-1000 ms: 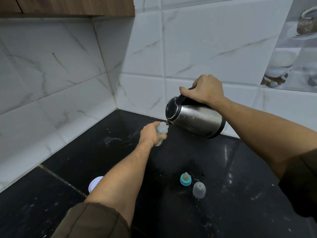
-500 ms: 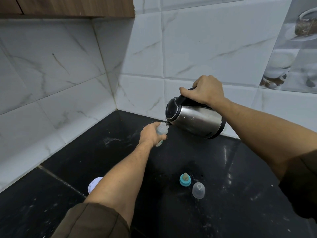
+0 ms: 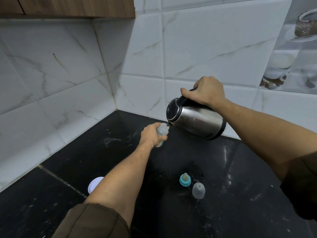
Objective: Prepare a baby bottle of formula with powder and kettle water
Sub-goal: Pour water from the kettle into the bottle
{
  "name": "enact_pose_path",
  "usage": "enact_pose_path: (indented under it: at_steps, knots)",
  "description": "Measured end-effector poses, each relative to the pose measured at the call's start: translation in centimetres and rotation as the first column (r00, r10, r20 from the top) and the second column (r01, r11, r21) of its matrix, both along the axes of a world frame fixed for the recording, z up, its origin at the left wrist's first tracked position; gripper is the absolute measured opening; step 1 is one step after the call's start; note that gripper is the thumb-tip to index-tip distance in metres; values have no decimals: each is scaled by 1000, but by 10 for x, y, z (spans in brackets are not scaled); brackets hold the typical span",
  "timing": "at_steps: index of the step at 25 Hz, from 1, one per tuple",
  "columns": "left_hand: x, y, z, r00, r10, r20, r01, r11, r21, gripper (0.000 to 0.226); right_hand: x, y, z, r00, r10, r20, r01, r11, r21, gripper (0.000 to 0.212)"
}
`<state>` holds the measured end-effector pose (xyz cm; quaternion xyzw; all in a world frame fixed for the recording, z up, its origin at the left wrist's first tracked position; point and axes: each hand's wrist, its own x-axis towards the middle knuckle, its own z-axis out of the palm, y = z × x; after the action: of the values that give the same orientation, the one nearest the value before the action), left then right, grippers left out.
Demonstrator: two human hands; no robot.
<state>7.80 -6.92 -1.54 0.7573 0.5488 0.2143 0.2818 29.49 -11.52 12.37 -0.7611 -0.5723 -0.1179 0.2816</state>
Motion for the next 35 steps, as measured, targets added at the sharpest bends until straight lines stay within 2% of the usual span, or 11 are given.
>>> enact_pose_path:
  at_steps: [35]
  knots:
    - [2, -1, 1, 1000, -19, 13, 19, 1000, 7, 59, 1, -4, 2, 1000, -4, -9, 4, 1000, 3, 60]
